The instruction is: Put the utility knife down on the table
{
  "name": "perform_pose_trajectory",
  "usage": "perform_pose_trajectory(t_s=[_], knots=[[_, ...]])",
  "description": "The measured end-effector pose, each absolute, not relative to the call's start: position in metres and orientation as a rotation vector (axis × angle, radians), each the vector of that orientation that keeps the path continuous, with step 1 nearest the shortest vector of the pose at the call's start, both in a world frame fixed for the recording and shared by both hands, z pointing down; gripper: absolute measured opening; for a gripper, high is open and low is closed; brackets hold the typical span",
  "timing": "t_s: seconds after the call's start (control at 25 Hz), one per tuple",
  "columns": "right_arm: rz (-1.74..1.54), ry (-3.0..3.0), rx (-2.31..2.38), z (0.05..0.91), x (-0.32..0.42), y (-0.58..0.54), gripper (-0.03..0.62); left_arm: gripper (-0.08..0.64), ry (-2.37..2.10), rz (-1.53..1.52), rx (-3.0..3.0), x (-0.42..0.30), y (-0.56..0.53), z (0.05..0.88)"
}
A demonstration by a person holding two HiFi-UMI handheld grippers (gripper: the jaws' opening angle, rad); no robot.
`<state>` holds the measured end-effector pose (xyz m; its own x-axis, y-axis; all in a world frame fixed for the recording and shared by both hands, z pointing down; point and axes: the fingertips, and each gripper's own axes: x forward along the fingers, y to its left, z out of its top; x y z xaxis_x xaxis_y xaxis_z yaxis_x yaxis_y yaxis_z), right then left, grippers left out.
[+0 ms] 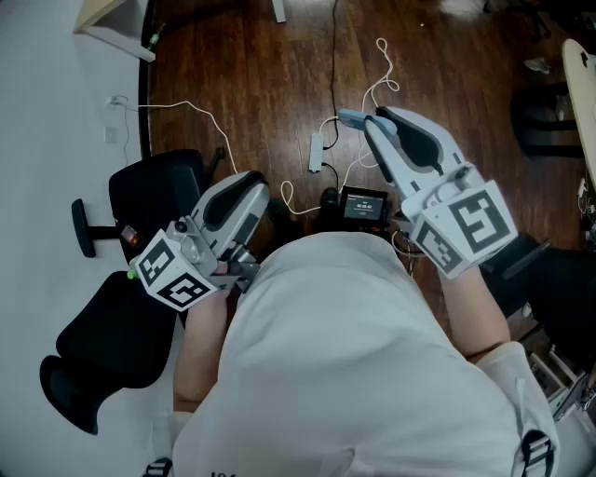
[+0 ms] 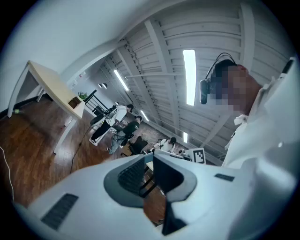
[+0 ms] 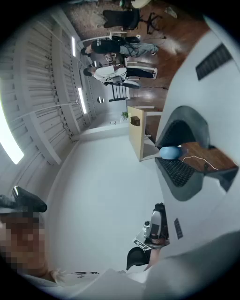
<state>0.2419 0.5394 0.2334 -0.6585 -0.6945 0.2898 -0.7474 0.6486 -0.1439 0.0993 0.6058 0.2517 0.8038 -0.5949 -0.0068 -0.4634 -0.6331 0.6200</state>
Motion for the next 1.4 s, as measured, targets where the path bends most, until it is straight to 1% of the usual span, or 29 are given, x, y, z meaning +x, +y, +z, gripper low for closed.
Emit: perform_pose_trajectory(t_s=[0.48,1.0,1.24,1.4], knots=[[0.373,-2.660,1.142,0.235,0.241,0.532,0.071,0.055,-0.794,-0.280,2.348,0.101,0.603,0.252],[0.410,-2.678,1.103,0.249,0.266,0.510,0.072,0.055,-0.834,-0.258,2.332,0.125,0.581,0.256],[0.432,-2.676,1.059,0.263,0.262,0.503,0.071,0.055,-0.857,-0.253,2.321,0.123,0.575,0.261],[0.427,-2.669,1.048,0.265,0.247,0.493,0.072,0.055,-0.854,-0.252,2.330,0.108,0.561,0.263]])
